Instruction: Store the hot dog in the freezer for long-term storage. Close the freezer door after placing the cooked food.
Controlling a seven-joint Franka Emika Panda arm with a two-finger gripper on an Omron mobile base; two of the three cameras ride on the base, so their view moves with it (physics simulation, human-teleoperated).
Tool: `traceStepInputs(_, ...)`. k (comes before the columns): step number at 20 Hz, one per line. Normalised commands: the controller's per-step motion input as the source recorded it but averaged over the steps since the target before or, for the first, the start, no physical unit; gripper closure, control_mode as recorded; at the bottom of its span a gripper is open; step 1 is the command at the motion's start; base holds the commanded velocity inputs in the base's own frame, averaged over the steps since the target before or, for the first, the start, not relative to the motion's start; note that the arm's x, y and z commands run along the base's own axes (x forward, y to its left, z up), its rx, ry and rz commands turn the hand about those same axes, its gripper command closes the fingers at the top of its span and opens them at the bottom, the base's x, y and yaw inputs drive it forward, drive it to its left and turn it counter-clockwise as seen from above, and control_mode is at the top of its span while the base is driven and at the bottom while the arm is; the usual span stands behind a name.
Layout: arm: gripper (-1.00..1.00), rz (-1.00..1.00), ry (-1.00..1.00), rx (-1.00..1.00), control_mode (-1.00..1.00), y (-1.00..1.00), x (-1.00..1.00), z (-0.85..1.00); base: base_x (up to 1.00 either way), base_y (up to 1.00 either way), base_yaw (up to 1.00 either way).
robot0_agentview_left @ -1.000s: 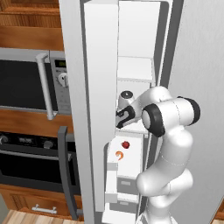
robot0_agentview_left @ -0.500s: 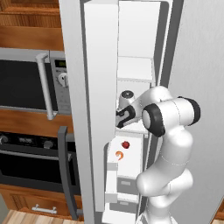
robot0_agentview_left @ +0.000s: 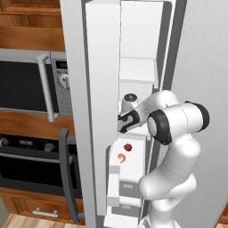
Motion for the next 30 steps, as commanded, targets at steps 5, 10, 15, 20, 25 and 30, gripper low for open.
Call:
traceStepInputs(5, -1.0, 0.0, -0.04, 0.0, -1.0, 0.0, -0.64, 0.0, 0.0, 0.0, 0.0)
traceStepInputs(10, -1.0, 0.01, -0.05, 0.0, -1.0, 0.02, -0.64, 0.0, 0.0, 0.0, 0.0)
traceStepInputs(15, -1.0, 0.0, -0.04, 0.02, -1.0, 0.03, -0.58, 0.14, 0.0, 0.0, 0.0)
traceStepInputs(20, -1.0, 0.0, -0.01, 0.03, -1.0, 0.0, -0.54, 0.27, 0.0, 0.0, 0.0)
traceStepInputs(25, -1.0, 0.03, -0.04, 0.01, -1.0, 0.0, -0.56, 0.56, 0.0, 0.0, 0.0)
traceStepInputs(30, -1.0, 0.0, 0.0, 0.0, -1.0, 0.0, -0.5, 0.58, 0.0, 0.0, 0.0)
